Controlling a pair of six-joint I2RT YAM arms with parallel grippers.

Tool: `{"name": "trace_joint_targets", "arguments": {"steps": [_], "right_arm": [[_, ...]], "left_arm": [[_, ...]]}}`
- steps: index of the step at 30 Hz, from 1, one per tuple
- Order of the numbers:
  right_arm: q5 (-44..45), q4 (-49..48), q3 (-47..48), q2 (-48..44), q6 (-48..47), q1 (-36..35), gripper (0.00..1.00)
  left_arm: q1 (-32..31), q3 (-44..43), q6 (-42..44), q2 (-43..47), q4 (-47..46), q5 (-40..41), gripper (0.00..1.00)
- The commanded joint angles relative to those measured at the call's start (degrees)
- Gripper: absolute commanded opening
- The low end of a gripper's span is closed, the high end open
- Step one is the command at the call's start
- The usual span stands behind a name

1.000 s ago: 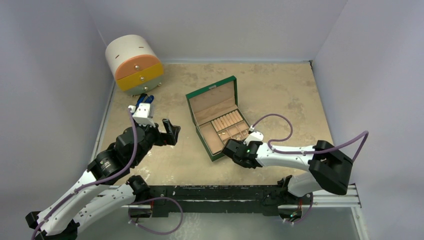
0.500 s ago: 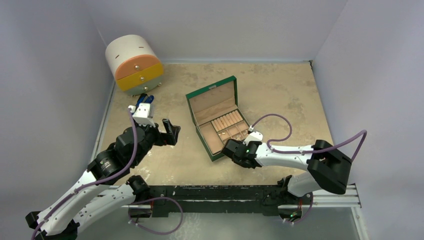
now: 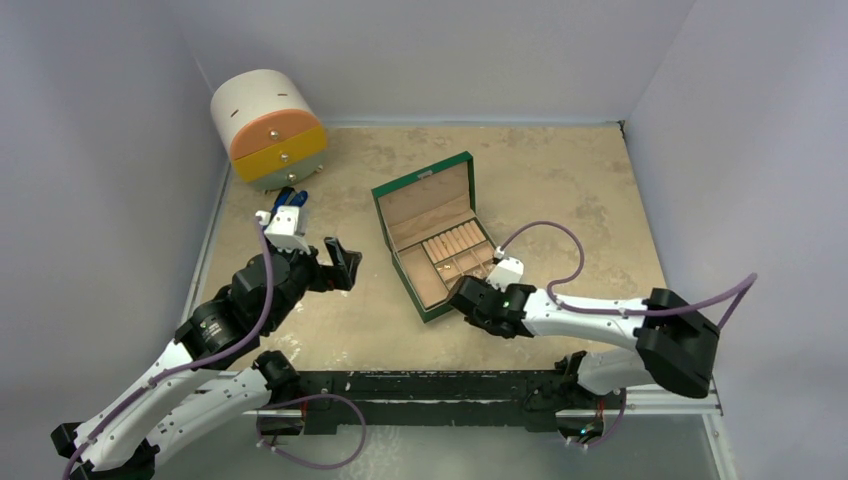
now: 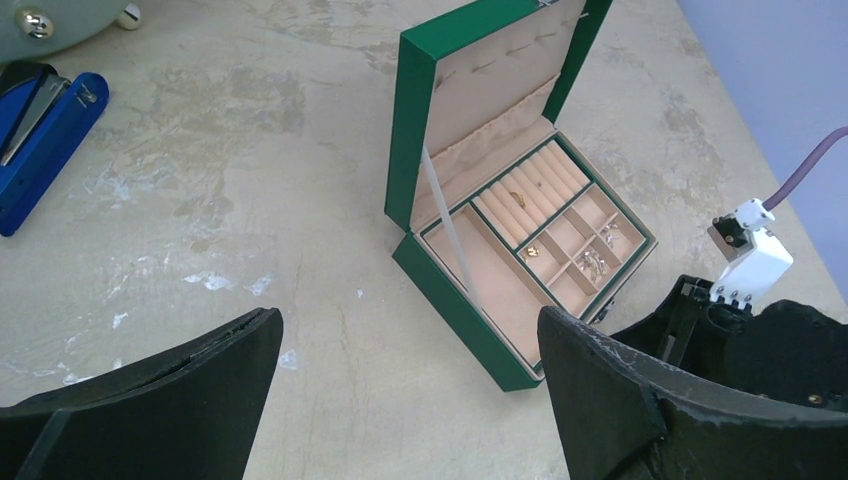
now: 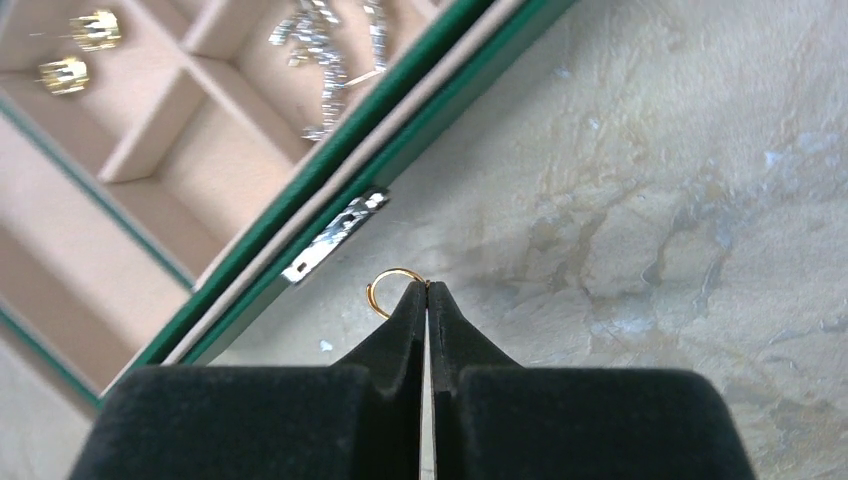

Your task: Organize the mixed jewelry

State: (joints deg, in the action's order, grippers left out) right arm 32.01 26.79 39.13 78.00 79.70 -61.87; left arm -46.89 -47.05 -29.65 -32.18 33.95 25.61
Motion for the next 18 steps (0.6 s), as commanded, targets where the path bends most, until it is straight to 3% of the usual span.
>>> {"name": "trace_joint_targets", "arguments": {"steps": [1, 8, 18], "right_arm": [[1.6, -5.2, -1.9, -5.8, -10.6, -0.2, 0.0], [-7.3, -21.6, -6.5, -16.0, -32.8, -0.9, 0.0], [-10.2, -26.3, -1.0, -19.2, -44.4, -1.2, 0.0]], "left_arm": [[0.3, -0.4, -2.3, 0.0, -2.4, -1.6, 1.0], [0.3, 0.8, -5.6, -1.1, -5.6, -7.0, 0.99], [0.2, 3.3, -10.9, -4.9, -12.2, -16.9, 0.96]]}}
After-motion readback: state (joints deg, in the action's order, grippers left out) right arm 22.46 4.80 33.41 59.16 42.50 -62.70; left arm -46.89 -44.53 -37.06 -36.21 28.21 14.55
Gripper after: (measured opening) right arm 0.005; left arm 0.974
